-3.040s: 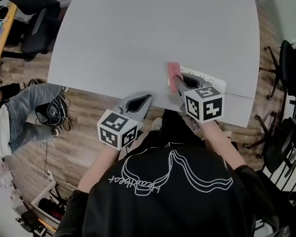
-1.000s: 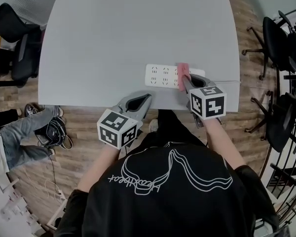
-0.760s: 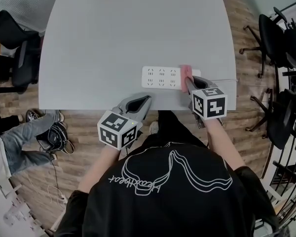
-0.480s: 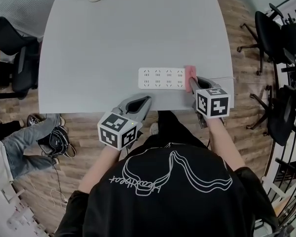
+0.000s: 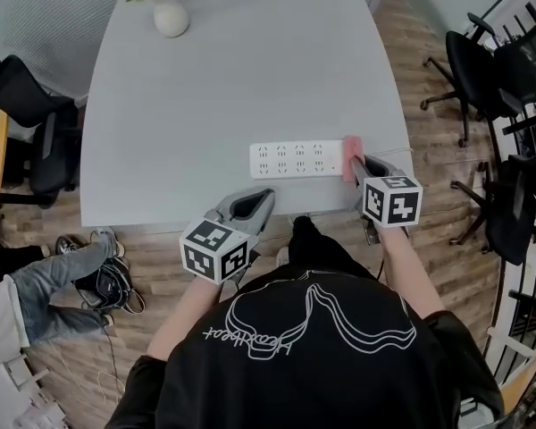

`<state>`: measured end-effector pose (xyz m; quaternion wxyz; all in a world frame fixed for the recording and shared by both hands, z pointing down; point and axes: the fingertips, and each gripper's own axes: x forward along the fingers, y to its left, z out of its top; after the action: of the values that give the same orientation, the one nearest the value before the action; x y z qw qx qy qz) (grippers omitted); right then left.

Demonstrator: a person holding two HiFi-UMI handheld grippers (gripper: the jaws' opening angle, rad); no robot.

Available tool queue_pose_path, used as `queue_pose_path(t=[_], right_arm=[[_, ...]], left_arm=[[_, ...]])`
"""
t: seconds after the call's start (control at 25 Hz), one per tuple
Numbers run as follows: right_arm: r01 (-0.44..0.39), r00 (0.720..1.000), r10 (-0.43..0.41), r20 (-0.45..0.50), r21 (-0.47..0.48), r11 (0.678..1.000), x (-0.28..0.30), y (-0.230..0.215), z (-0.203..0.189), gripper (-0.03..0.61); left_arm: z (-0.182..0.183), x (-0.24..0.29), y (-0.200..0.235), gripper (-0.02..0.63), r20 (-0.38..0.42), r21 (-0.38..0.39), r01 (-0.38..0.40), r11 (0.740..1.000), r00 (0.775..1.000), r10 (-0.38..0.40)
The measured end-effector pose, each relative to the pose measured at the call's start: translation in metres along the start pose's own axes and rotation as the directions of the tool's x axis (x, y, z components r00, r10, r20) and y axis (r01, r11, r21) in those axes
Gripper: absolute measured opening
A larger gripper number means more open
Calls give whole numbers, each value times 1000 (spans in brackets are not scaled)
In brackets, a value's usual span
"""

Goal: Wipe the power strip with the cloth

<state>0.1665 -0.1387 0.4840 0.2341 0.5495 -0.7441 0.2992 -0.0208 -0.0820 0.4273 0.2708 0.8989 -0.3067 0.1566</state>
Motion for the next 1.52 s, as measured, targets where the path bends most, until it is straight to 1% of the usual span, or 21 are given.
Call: queue_pose_path(t=[0.08,0.16,0.24,0.28,0.36,0.44,0.56,0.64,0.72,0.76,0.8,0.92,1.12,1.24,1.36,1.52], right_arm=[[-23,998,24,52,-5,1000,-17,8,7,38],[-78,991,80,111,-28,997,-37,22,17,38],[-144,972,153,181,-61,988,-59,37,30,38],[-180,957,193,217,-76,981,-70,44,38,38],[-256,919,275,283,-102,961,-96,59,51,37],[-313,876,342,341,-138,940,-125,73,61,37],[-361,810,412,418,-199,911,-166,91,74,37],[-398,768,455,452,-220,891,-190,103,79,37],[-431,735,493,465,-242,870,-210,114,78,37],[-441,726,509,463,-254,861,-219,117,75,37],[-444,724,516,458,-264,856,-227,119,71,37],[-442,725,518,454,-270,855,-253,115,60,37],[-461,712,547,441,-293,837,-295,122,31,35],[-499,688,575,443,-287,818,-317,127,13,35],[-522,674,590,444,-279,806,-336,131,-3,34],[-559,640,615,461,-270,784,-363,137,-16,31]], left_arm=[[5,-9,-7,14,18,17,2,1000,1000,-2],[12,-20,-15,14,39,32,6,999,999,-7],[24,-27,-23,14,67,47,11,999,998,-14],[31,-31,-28,14,82,53,13,999,996,-18],[45,-39,-41,14,114,67,20,998,993,-28],[58,-50,-57,14,149,86,25,996,988,-38],[77,-68,-83,14,208,110,28,994,977,-50],[86,-84,-100,14,247,116,29,993,967,-57],[93,-97,-119,14,279,115,36,993,958,-67],[96,-103,-129,14,291,116,41,992,954,-73],[97,-107,-140,14,300,120,45,992,951,-80],[99,-113,-176,14,317,144,48,988,944,-92],[85,-127,-226,14,344,149,56,987,933,-105],[73,-136,-252,14,356,162,53,985,928,-109],[64,-146,-274,14,368,173,52,984,923,-113],[53,-160,-299,14,383,188,47,981,916,-117]])
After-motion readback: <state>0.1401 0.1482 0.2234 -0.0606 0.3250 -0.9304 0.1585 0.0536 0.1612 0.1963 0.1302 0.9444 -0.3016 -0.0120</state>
